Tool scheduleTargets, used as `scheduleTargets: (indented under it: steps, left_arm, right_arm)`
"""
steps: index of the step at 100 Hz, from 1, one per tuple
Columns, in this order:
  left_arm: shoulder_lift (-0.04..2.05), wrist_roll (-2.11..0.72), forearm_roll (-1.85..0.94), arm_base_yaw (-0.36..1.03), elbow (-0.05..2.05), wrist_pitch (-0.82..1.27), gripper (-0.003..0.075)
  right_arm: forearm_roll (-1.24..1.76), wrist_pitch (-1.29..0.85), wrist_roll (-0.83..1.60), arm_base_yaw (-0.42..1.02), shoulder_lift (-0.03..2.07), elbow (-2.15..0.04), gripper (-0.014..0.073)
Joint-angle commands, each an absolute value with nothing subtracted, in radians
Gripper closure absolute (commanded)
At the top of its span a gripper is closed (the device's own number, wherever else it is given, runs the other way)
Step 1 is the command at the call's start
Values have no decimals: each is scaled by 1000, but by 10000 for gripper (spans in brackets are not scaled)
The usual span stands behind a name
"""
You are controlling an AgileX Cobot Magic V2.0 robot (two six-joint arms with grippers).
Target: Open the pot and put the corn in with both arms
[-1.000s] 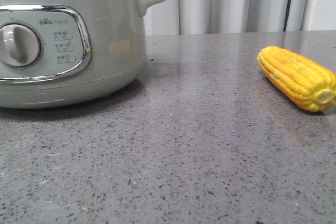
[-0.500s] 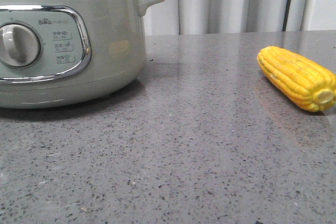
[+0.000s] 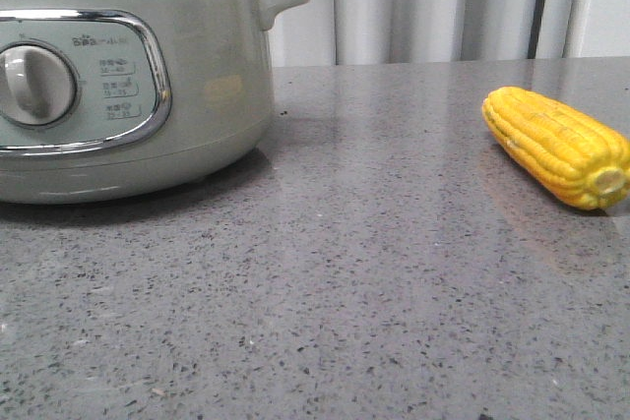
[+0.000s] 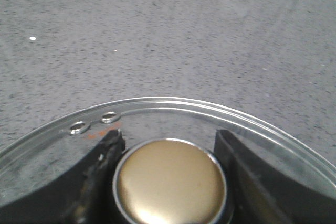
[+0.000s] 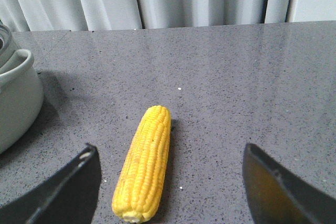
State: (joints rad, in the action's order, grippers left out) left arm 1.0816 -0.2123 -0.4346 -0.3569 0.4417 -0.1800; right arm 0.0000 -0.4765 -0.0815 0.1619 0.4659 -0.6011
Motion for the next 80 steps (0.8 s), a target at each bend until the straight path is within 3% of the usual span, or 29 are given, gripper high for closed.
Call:
scheduleTargets:
  steps: [1, 12, 35, 50, 80]
  left_arm:
    - [1071, -208, -425, -326, 477, -309, 566]
    - [1088, -208, -425, -312, 477, -304, 462]
    - [1094, -208, -425, -303, 477, -285, 430]
    - [1094, -208, -425, -245, 477, -268, 325]
    - [1036, -208, -461, -196, 489, -299, 317]
  right_arm:
    - [-14, -403, -74, 155, 476, -636, 103]
    - [-12, -408, -74, 155, 476, -636, 103]
    - [45, -392, -74, 155, 476, -636, 103]
    - [65, -360, -74, 155, 479, -636, 103]
    - [148, -372, -74, 157, 542, -643, 103]
